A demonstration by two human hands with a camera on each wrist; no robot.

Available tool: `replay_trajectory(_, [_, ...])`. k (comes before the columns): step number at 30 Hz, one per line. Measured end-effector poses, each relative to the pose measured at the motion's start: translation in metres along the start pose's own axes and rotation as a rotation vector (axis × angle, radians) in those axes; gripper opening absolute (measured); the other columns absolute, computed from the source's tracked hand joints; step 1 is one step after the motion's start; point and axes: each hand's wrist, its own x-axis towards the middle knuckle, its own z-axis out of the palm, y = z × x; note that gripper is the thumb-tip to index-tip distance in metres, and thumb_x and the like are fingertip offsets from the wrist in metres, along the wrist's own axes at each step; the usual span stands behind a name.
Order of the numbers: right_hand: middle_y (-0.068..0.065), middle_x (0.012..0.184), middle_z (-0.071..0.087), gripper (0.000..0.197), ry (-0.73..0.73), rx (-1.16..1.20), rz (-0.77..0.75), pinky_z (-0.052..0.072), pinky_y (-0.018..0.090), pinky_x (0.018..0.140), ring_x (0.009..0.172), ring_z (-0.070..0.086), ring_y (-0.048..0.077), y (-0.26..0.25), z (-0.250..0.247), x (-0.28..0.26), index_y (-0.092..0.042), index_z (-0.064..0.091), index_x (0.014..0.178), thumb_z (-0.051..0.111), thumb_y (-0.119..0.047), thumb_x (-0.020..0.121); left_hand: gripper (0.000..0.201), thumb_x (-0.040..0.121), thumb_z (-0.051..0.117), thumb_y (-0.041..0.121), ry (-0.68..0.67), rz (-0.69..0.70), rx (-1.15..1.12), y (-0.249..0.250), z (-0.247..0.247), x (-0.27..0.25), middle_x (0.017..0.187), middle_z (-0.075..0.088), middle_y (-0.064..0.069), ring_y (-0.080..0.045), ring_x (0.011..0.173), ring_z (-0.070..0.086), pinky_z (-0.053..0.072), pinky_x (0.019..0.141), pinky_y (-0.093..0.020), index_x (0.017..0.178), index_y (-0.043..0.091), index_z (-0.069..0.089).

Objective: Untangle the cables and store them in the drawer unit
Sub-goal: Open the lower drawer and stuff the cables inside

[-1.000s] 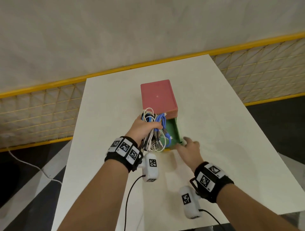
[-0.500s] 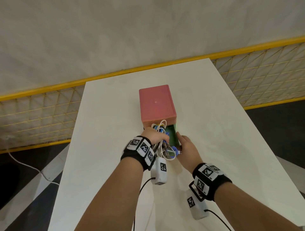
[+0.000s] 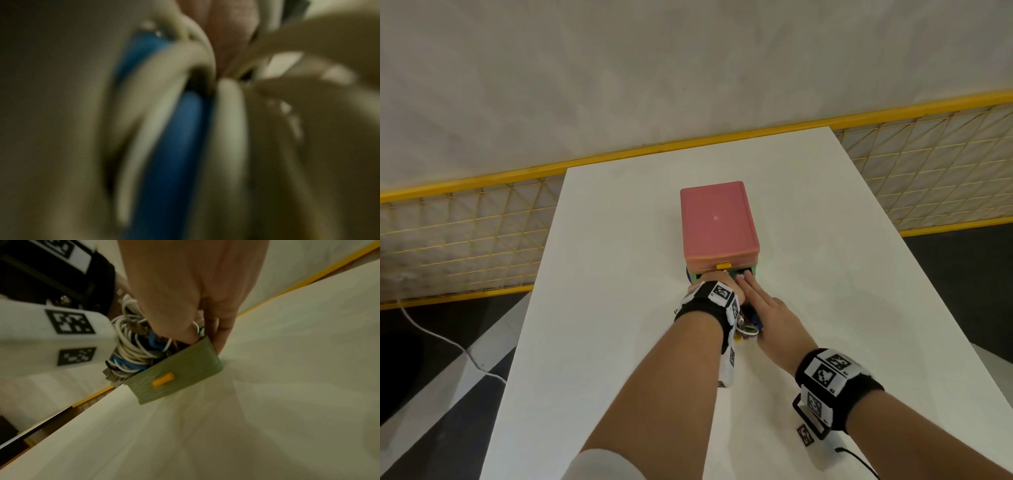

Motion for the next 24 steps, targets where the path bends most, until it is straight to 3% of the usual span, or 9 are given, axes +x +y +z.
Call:
replay_trajectory(3, [-0.009, 0.160, 0.003, 0.078, -0.126, -0.030, 0.018, 0.038, 0.034, 0.103, 0.122, 0.047, 0.028, -0.006, -0.011, 0.013, -0.031, 0.003, 0.151, 0.044, -0.006, 0.090, 0.039, 0.091, 0.063, 0.032, -0.051, 0.068, -0.055, -0.010, -0.015, -0.009, 0.117, 0.064, -0.011, -0.028, 0.106, 0.061, 0.043, 0.078, -0.030, 0.121, 0.007, 0.062])
replay_trajectory(5, [-0.005, 0.161, 0.002, 0.081, -0.203, -0.068, 0.007, 0.035, 0.033, 0.108, 0.131, 0.043, 0.027, -0.007, -0.016, 0.020, -0.027, 0.001, 0.152, 0.051, -0.015, 0.090, 0.053, 0.075, 0.075, 0.045, -0.139, 0.065, -0.139, -0.020, -0.025, -0.015, 0.104, 0.066, -0.003, -0.020, 0.094, 0.062, 0.045, 0.075, -0.028, 0.115, 0.012, 0.065])
replay_trajectory(7, [-0.003, 0.161, 0.000, 0.087, -0.234, -0.093, 0.004, 0.035, 0.031, 0.108, 0.133, 0.043, 0.025, -0.007, -0.019, 0.024, -0.024, -0.002, 0.152, 0.058, -0.027, 0.089, 0.053, 0.064, 0.080, 0.046, -0.163, 0.036, -0.322, -0.027, -0.021, -0.015, 0.095, 0.071, -0.003, -0.021, 0.088, 0.067, 0.053, 0.079, -0.033, 0.104, 0.012, 0.069])
replay_trajectory(9, [-0.001, 0.161, -0.002, 0.091, -0.228, -0.120, 0.008, 0.037, 0.028, 0.102, 0.128, 0.048, 0.024, -0.005, -0.019, 0.023, -0.023, -0.006, 0.152, 0.059, -0.027, 0.089, 0.041, 0.069, 0.078, 0.037, -0.027, 0.009, -0.409, -0.024, -0.009, -0.016, 0.093, 0.072, -0.008, -0.025, 0.087, 0.069, 0.056, 0.080, -0.036, 0.098, 0.009, 0.070])
replay_trajectory(12, [-0.006, 0.160, -0.005, 0.100, -0.176, -0.134, -0.030, 0.040, 0.025, 0.089, 0.113, 0.055, 0.023, -0.001, -0.012, 0.016, -0.029, -0.017, 0.148, 0.061, -0.018, 0.087, 0.026, 0.083, 0.065, 0.035, 0.177, -0.042, -0.320, -0.015, 0.003, -0.016, 0.091, 0.069, -0.006, -0.026, 0.084, 0.067, 0.056, 0.075, -0.035, 0.095, 0.011, 0.066])
replay_trajectory(15, [-0.004, 0.160, 0.010, 0.098, -0.181, -0.196, -0.006, 0.039, 0.026, 0.082, 0.105, 0.053, 0.025, -0.003, -0.010, 0.012, -0.028, -0.017, 0.148, 0.055, -0.006, 0.086, 0.026, 0.091, 0.057, 0.038, 0.261, -0.081, -0.253, -0.010, 0.004, -0.019, 0.087, 0.064, -0.005, -0.026, 0.080, 0.063, 0.052, 0.070, -0.033, 0.094, 0.013, 0.063])
replay_trajectory(19, [0.008, 0.151, 0.036, 0.087, -0.192, -0.211, 0.041, 0.039, 0.031, 0.077, 0.101, 0.056, 0.032, -0.009, -0.010, 0.021, -0.020, -0.003, 0.152, 0.055, -0.015, 0.087, 0.023, 0.088, 0.061, 0.034, 0.078, 0.018, -0.179, -0.017, -0.005, -0.014, 0.073, 0.056, -0.003, -0.023, 0.072, 0.057, 0.045, 0.061, -0.029, 0.081, 0.013, 0.056])
replay_trajectory(22, [0.008, 0.146, 0.043, 0.082, -0.178, -0.181, 0.005, 0.039, 0.031, 0.075, 0.098, 0.057, 0.033, -0.006, -0.009, 0.020, -0.020, 0.004, 0.152, 0.055, -0.018, 0.087, 0.026, 0.089, 0.057, 0.032, -0.049, 0.058, -0.099, -0.019, -0.010, -0.010, 0.069, 0.053, -0.002, -0.019, 0.066, 0.052, 0.038, 0.055, -0.026, 0.071, 0.014, 0.050])
replay_trajectory(24, [0.008, 0.142, 0.047, 0.086, -0.144, -0.137, 0.003, 0.041, 0.031, 0.076, 0.099, 0.057, 0.031, -0.001, -0.009, 0.015, -0.022, 0.004, 0.151, 0.055, -0.011, 0.084, 0.025, 0.092, 0.054, 0.032, -0.084, 0.064, -0.020, -0.014, -0.009, -0.009, 0.074, 0.055, -0.004, -0.020, 0.070, 0.053, 0.038, 0.057, -0.026, 0.076, 0.012, 0.053])
